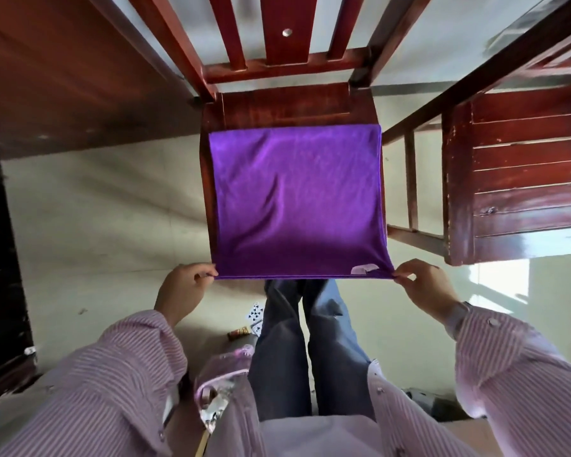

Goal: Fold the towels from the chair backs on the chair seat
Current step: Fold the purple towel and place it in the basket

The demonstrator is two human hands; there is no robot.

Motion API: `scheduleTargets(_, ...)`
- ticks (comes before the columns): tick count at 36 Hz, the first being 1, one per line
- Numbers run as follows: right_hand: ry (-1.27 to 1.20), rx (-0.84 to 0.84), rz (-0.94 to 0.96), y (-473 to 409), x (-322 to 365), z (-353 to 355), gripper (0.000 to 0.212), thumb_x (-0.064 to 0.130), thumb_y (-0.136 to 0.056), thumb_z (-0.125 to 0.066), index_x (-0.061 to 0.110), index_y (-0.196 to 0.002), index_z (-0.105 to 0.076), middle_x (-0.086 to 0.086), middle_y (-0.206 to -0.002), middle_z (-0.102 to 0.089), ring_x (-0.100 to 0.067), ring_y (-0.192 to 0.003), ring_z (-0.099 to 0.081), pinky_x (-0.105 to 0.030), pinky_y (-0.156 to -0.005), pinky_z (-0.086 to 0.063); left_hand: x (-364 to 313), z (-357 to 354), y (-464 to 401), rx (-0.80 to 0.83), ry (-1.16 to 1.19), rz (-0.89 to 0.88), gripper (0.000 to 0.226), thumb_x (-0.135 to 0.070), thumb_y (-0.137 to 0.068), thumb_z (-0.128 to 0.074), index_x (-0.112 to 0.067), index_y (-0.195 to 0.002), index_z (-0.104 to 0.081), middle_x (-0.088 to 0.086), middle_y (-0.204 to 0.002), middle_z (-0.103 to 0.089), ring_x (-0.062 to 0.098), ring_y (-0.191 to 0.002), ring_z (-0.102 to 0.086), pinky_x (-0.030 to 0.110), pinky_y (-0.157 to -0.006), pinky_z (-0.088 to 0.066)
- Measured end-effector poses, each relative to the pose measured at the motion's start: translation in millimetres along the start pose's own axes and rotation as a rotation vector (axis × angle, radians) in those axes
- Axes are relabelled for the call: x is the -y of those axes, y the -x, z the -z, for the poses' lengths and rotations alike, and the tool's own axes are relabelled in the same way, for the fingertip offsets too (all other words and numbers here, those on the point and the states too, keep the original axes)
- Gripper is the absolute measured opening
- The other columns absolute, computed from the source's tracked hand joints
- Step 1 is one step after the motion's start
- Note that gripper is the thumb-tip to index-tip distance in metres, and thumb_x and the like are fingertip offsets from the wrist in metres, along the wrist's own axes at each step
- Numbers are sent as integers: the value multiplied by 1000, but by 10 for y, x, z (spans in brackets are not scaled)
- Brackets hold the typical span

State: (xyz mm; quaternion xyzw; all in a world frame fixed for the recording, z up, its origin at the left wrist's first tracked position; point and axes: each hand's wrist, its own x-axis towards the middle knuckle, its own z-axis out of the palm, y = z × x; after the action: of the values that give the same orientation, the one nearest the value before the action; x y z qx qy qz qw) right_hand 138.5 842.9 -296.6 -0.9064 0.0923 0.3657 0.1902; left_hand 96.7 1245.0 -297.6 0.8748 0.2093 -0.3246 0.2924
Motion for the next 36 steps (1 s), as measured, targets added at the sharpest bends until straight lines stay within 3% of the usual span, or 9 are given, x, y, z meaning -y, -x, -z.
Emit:
scheduleTargets(5, -158, -61, -1, -137, 138, 152, 18, 0, -82, -56, 4, -98, -65, -8, -102, -66, -26, -81, -61, -31, -78, -48, -186, 150, -201, -24, 152, -57, 13, 1, -84, -52, -5, -85, -64, 0, -114, -64, 13, -99, -57, 22, -80, -38)
scheduleTargets(8, -338, -97, -6, -244, 275, 316, 18, -3, -85, -51, 3, -99, -59, -10, -93, -64, -19, -77, -58, -8, -63, -46, -315, 272, -298, -52, 427, -19, 14, 5, -87, -49, -7, -84, -56, -1, -94, -64, -2, -82, -57, 9, -73, -41)
scheduleTargets(10, -433, -127, -40, -353, 381, 428, 13, -2, -86, -50, 4, -96, -55, -9, -79, -58, -21, -67, -50, -6, -49, -38, -394, 336, -409, -112, 525, -11, 19, 4, -89, -48, -12, -83, -55, -1, -80, -58, -4, -69, -53, 4, -65, -38)
scheduleTargets(13, -537, -200, -32, -589, 539, 547, 14, -1, -88, -49, -3, -100, -54, -11, -86, -54, -23, -76, -48, -6, -55, -39, -498, 394, -658, -178, 607, -20, 24, 0, -91, -45, -20, -80, -53, 0, -73, -51, 3, -64, -48, 12, -63, -39)
scheduleTargets(15, -575, -237, -16, -782, 641, 580, 12, 6, -88, -50, 4, -99, -52, -8, -88, -52, -22, -82, -50, -13, -66, -43, -568, 407, -855, -231, 644, -38, 26, -1, -93, -43, -22, -80, -50, -2, -72, -50, -3, -60, -48, 14, -60, -40)
scheduleTargets(18, -546, -328, 14, -1090, 774, 605, 15, 6, -90, -48, -1, -102, -52, -8, -93, -50, -19, -88, -47, -21, -69, -36, -653, 420, -1168, -360, 613, -45, 16, -2, -92, -43, -15, -87, -51, -5, -74, -51, -8, -57, -49, 13, -58, -38)
scheduleTargets(24, -517, -428, 29, -1676, 933, 626, 20, 10, -92, -45, -2, -107, -50, -7, -95, -50, -17, -88, -46, -23, -74, -34, -709, 411, -1731, -506, 494, -102, 25, -18, -85, -41, -4, -99, -56, 14, -89, -57, 15, -76, -50, 31, -73, -40)
scheduleTargets(31, -492, -467, 46, -2120, 986, 541, 21, 7, -91, -46, -5, -107, -51, -19, -105, -56, -22, -94, -50, -14, -74, -31, -732, 328, -2144, -583, 360, -142, 20, -5, -89, -42, 2, -101, -58, 20, -102, -63, 26, -93, -56, 21, -78, -36)
scheduleTargets(36, -512, -473, 53, -2294, 1041, 493, 21, 4, -93, -41, -7, -110, -46, -9, -97, -48, -16, -90, -44, -16, -73, -31, -715, 278, -2353, -595, 338, -116, 21, -5, -89, -43, 0, -101, -59, 20, -101, -63, 30, -97, -57, 21, -77, -36)
